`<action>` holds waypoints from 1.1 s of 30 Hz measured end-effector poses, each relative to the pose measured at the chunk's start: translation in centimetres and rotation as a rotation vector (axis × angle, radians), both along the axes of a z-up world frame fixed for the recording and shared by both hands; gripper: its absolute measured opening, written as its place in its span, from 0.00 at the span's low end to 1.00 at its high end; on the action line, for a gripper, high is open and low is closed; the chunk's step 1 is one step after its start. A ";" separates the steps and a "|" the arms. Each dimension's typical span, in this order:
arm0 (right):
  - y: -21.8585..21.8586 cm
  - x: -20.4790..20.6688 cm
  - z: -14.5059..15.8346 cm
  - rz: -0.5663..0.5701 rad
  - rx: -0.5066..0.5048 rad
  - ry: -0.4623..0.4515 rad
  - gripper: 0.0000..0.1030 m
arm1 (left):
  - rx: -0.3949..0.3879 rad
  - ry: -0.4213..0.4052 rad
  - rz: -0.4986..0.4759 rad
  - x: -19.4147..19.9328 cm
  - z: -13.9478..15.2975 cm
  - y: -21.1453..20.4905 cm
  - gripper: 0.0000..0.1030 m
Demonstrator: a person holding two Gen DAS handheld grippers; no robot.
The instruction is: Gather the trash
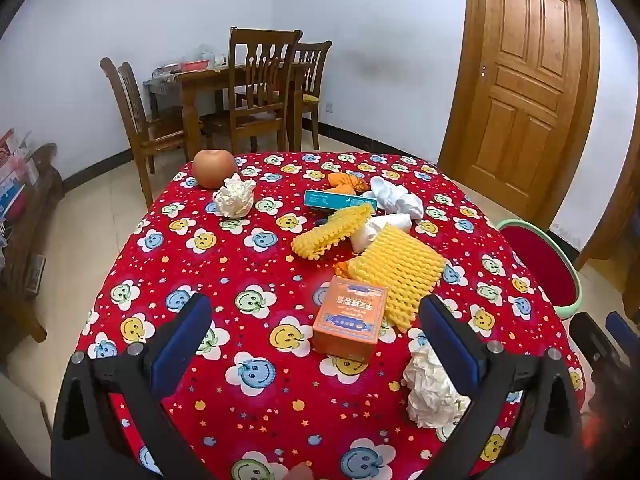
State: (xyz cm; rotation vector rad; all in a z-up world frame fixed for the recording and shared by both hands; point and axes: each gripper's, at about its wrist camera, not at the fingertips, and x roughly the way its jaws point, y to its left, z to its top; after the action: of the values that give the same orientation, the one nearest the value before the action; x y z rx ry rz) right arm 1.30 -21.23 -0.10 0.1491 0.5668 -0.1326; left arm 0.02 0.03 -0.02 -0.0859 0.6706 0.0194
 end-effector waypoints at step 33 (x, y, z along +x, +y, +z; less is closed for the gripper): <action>0.4 -0.2 0.2 0.003 -0.013 0.003 1.00 | 0.004 -0.006 0.002 0.0 0.0 0.0 0.98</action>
State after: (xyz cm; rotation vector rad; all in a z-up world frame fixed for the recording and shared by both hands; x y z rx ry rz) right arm 1.11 -20.83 0.12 0.1356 0.5694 -0.1337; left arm -0.03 0.06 0.02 -0.0824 0.6640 0.0224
